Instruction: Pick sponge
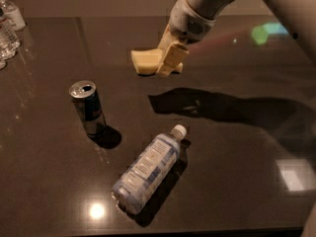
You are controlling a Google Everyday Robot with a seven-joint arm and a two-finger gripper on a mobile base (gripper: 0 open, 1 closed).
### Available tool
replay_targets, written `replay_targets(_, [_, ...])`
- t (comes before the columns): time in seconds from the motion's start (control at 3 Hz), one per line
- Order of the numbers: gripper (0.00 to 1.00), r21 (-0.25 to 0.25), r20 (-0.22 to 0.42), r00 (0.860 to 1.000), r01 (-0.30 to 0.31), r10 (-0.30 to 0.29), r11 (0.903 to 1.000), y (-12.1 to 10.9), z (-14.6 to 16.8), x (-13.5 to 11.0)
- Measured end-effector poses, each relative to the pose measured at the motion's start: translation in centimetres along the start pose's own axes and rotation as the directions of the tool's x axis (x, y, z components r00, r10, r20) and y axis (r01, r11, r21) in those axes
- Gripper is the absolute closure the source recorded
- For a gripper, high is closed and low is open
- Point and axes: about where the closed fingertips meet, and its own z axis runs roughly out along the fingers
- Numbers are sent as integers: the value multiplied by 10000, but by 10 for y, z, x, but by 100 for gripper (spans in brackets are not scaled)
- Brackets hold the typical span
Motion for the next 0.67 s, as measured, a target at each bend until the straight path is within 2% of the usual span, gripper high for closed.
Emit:
replay_targets(0.33, [100, 444, -47, 9999, 142, -140, 9989, -4, -37, 7])
replay_targets(0.67, [100, 453, -45, 9999, 141, -139, 9989, -4, -37, 8])
